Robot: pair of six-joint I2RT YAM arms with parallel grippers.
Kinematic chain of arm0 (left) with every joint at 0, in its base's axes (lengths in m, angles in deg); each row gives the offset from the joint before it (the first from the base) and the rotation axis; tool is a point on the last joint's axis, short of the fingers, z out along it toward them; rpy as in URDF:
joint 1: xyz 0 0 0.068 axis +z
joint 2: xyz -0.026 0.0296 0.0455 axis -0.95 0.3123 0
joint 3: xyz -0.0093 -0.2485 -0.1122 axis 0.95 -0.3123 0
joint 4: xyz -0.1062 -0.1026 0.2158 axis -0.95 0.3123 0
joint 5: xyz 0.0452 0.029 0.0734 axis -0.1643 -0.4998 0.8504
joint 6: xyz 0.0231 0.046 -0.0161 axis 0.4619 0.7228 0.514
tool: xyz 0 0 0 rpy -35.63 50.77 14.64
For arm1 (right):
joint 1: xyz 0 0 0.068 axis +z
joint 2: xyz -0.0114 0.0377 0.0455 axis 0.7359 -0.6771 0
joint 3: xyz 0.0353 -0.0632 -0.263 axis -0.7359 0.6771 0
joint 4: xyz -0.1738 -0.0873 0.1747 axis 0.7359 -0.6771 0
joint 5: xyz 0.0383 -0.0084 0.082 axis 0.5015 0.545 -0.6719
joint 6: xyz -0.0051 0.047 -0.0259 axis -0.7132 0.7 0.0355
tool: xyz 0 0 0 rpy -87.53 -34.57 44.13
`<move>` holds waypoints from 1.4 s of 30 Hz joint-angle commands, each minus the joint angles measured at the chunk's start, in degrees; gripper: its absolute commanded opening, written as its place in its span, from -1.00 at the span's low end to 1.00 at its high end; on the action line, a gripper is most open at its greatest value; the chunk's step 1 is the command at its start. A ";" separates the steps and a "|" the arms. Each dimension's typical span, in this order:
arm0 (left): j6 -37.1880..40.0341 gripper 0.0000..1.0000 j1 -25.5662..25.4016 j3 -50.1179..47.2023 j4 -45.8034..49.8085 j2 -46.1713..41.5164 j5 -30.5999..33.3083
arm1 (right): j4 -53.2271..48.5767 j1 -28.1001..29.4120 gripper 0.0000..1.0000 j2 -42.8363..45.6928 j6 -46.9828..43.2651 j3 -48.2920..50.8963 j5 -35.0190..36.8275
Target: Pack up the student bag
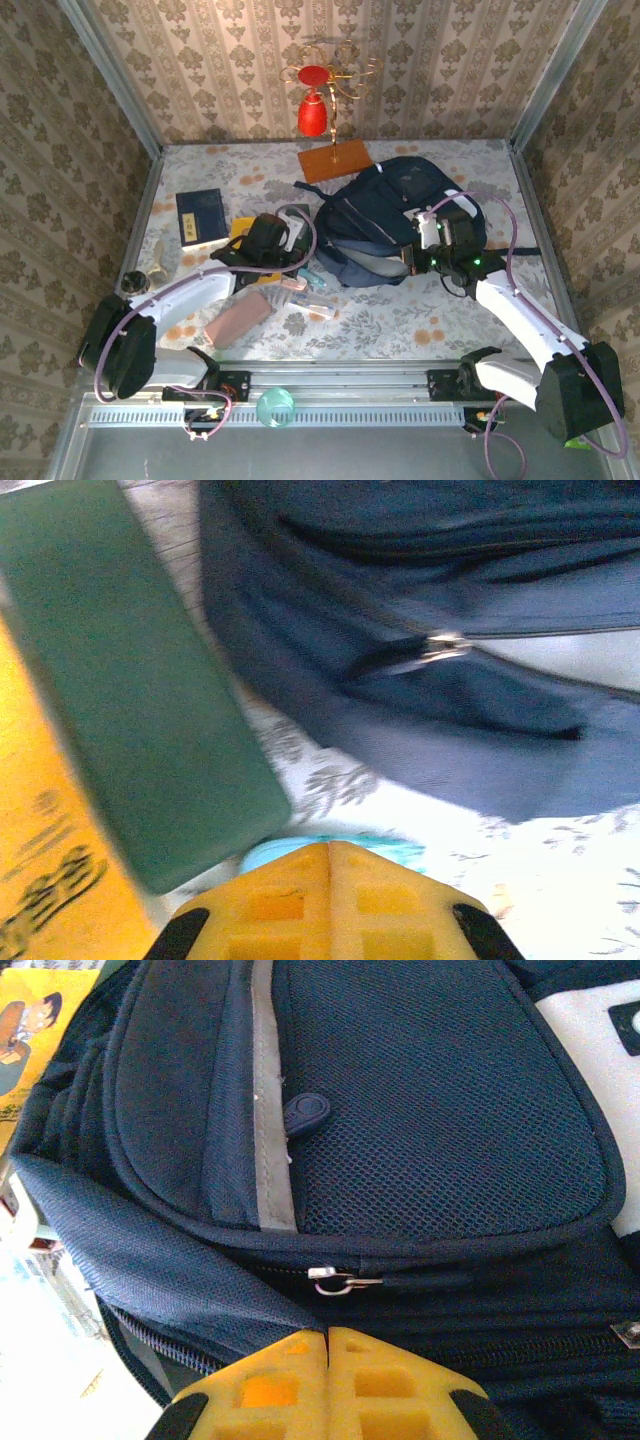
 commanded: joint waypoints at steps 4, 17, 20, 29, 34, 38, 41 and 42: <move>6.73 -0.22 -0.31 2.45 -2.81 4.41 -7.94 | 2.36 0.11 -0.96 1.55 0.23 0.09 -3.05; 22.50 -0.16 3.09 14.20 4.14 15.20 -12.22 | 2.09 0.12 -0.98 0.25 -0.66 -0.21 -4.37; 25.41 -0.16 4.08 15.54 5.74 16.65 -14.37 | 2.07 0.10 -0.99 0.03 -0.85 -0.12 -4.20; 28.77 -0.15 5.12 19.59 7.21 22.48 -17.69 | 2.28 0.09 -0.99 -0.45 -0.81 -0.37 -4.68; 29.06 -0.15 5.12 20.58 7.22 24.81 -18.52 | 2.18 0.07 -0.99 -0.28 -0.76 -0.21 -4.55; 29.16 -0.14 5.19 20.17 6.15 25.88 -17.86 | 2.38 0.07 -0.99 -0.19 -0.59 -0.13 -4.68; 28.78 -0.15 5.12 20.47 5.01 27.19 -17.53 | 2.84 0.12 -0.99 -0.33 -0.34 -0.12 -5.08; 28.39 -0.18 5.12 20.56 4.39 27.58 -17.49 | 2.94 0.11 -0.99 -0.49 -0.28 -0.11 -5.16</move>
